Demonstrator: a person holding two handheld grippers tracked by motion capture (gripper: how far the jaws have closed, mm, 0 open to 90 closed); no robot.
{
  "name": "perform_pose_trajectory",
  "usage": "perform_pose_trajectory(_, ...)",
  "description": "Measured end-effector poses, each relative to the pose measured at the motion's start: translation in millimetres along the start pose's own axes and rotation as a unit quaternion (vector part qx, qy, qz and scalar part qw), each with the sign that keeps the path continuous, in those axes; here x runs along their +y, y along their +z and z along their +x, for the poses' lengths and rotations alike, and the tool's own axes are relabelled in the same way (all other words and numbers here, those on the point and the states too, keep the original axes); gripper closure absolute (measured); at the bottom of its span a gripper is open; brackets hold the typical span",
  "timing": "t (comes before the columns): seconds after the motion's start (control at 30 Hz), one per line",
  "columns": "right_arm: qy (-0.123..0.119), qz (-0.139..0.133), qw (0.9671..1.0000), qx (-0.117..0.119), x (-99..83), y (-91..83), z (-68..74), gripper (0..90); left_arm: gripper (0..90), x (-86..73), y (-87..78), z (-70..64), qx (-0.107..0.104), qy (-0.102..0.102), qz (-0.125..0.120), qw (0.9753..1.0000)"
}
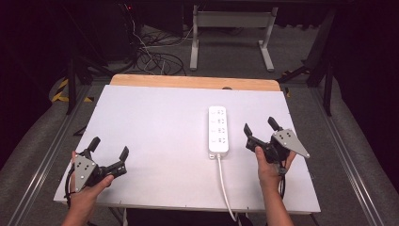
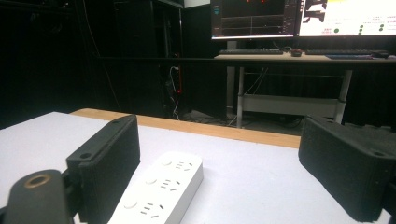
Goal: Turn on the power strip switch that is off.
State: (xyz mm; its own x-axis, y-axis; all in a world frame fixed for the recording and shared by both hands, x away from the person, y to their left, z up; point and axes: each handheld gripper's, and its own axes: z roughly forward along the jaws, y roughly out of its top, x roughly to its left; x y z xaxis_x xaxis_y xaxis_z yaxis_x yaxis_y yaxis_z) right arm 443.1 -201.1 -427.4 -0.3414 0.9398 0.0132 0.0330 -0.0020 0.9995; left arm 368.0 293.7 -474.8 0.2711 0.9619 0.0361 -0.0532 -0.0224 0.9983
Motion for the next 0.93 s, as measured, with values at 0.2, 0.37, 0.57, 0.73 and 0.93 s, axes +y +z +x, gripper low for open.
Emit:
perform_pose_trajectory(0.2, -0.001, 0.002, 1.0000, -0.001, -0.3, 0.4, 0.1, 13.9, 1.9, 0.1, 0.2, -0.3, -0.001, 0.001, 0.000, 1.0000)
perform_pose_trajectory(0.37, -0.001, 0.000, 1.0000, -0.004, -0.1, -0.1, -0.7, 14.2, 1.9, 0.0, 0.0, 0.0, 0.000, 0.000, 0.000, 1.0000)
perform_pose_trajectory(0.57, 0.001, 0.001, 1.0000, -0.003, -0.3, 0.3, -0.8, 14.6, 2.0, 0.1, 0.1, -0.2, -0.001, 0.001, 0.000, 1.0000)
perform_pose_trajectory(0.73, 0.001, 0.001, 1.0000, -0.003, -0.4, 0.5, -0.4, 14.6, 2.0, 0.0, 0.2, 0.0, 0.000, 0.001, -0.001, 1.0000)
perform_pose_trajectory(0.93, 0.001, 0.001, 1.0000, -0.002, -0.7, 1.0, -0.9, 14.6, 1.9, -0.1, 0.7, 0.0, 0.000, 0.001, 0.000, 1.0000)
